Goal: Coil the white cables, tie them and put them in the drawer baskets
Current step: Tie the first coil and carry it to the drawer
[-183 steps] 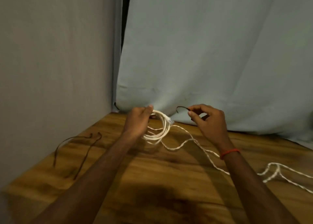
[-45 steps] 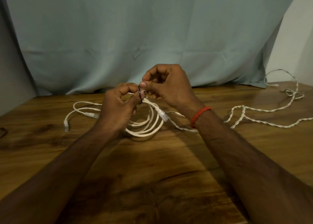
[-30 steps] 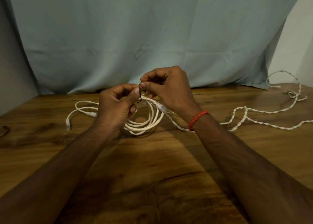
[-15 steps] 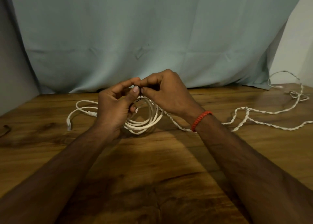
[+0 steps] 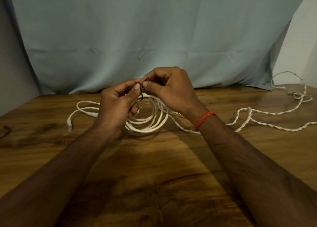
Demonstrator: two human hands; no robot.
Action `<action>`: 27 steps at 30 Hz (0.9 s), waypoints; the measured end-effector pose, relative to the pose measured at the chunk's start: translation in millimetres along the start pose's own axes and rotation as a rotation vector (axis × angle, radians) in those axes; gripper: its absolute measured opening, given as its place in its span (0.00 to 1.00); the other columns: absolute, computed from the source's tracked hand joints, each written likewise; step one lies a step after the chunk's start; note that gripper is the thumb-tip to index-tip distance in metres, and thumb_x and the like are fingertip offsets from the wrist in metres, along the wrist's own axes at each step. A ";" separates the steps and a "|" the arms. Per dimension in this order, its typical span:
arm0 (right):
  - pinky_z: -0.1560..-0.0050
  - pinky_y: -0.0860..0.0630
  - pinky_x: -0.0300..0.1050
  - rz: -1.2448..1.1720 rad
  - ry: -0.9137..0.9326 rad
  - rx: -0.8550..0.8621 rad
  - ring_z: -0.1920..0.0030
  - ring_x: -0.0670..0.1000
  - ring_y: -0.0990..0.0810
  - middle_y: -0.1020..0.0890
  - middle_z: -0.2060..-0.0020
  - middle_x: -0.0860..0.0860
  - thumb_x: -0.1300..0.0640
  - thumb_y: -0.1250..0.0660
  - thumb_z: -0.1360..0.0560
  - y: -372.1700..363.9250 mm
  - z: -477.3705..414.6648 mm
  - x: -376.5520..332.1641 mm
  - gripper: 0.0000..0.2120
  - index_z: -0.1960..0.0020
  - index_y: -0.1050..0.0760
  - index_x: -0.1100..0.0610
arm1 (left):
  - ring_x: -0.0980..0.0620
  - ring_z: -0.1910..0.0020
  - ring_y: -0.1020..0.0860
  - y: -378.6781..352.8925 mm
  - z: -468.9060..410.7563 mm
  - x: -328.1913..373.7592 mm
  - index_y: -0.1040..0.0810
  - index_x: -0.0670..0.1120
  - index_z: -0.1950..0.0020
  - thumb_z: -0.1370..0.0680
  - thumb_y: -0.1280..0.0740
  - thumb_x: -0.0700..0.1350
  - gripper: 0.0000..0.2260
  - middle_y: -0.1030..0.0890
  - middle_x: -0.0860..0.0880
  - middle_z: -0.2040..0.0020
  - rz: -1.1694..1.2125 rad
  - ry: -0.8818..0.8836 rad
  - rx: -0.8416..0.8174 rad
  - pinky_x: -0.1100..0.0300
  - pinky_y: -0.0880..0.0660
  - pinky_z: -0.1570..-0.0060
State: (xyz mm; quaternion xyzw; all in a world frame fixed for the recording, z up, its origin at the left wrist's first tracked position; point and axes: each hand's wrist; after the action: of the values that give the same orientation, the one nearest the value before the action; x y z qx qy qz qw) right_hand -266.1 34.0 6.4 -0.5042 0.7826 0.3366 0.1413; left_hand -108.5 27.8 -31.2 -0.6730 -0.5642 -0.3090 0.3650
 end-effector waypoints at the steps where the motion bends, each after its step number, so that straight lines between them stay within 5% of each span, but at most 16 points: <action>1: 0.51 0.16 0.52 -0.019 -0.015 0.012 0.58 0.46 0.14 0.13 0.61 0.49 0.62 0.26 0.26 -0.1 0.2 -0.7 0.03 0.53 0.14 0.58 | 0.55 0.78 0.30 0.3 0.0 0.1 0.15 0.52 0.48 0.20 0.32 0.41 0.08 0.19 0.49 0.66 -0.011 -0.007 -0.003 0.66 0.34 0.77; 12: 0.59 0.17 0.54 0.022 -0.010 0.111 0.64 0.47 0.16 0.17 0.62 0.47 0.62 0.31 0.23 -6.8 2.5 -4.6 0.03 0.53 0.18 0.57 | 0.53 0.75 0.26 5.4 -0.9 3.9 0.19 0.47 0.49 0.20 0.31 0.42 0.01 0.18 0.52 0.59 -0.288 -0.164 -0.108 0.63 0.30 0.74; 27: 0.56 0.18 0.52 -0.015 0.054 0.099 0.62 0.47 0.17 0.17 0.62 0.48 0.65 0.32 0.22 -5.0 3.8 -9.5 0.03 0.51 0.20 0.60 | 0.49 0.77 0.28 7.1 -2.7 -0.2 0.19 0.49 0.47 0.18 0.33 0.41 0.05 0.18 0.52 0.57 -0.193 -0.152 -0.152 0.60 0.30 0.72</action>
State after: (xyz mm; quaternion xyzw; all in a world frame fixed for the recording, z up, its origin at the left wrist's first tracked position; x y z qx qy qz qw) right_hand -257.8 41.8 7.0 -0.5114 0.7980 0.2827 0.1477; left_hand -101.5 24.8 -30.9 -0.6627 -0.6273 -0.3328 0.2377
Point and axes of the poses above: each hand's wrist, its own z-axis away from the middle knuckle, its own y-axis out of the back of the hand, x = y × z
